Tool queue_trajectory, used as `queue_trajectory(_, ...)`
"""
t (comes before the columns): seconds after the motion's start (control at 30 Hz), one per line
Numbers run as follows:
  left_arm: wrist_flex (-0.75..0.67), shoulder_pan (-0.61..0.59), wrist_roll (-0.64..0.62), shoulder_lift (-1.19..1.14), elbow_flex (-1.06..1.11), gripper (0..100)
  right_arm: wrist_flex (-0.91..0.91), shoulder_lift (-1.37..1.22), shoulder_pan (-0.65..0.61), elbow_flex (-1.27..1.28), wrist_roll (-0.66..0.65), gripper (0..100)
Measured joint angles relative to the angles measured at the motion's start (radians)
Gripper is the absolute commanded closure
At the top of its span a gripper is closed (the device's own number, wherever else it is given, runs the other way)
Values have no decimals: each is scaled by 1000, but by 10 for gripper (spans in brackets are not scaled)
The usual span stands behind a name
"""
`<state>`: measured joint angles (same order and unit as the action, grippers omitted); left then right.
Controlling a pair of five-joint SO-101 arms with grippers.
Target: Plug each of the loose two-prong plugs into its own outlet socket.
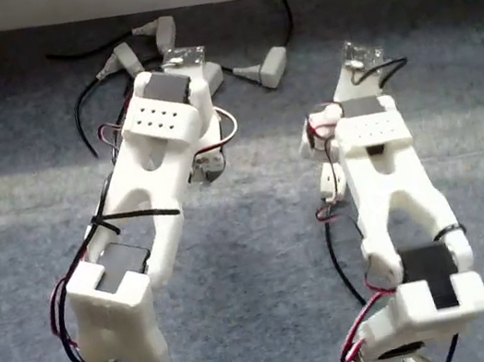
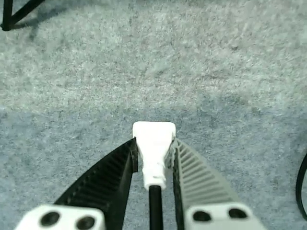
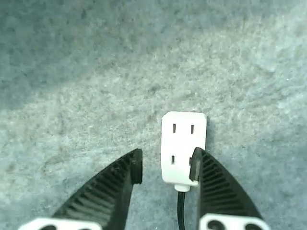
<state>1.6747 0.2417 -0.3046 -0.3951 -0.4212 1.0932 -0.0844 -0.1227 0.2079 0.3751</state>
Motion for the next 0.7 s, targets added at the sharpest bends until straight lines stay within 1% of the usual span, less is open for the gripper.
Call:
queue_trajectory(0.13,-51,-3,0,0,26,994,110,-201,34,-250,0,827)
queue_trajectory(0.27,-60,-3,0,0,26,994,157,-354,52,-379,0,827)
queue_trajectory(0.4,-60,0,0,0,26,994,164,-428,54,-416,0,827)
queue_trajectory(0.7,-60,-2,0,0,26,994,166,-437,52,-417,0,828)
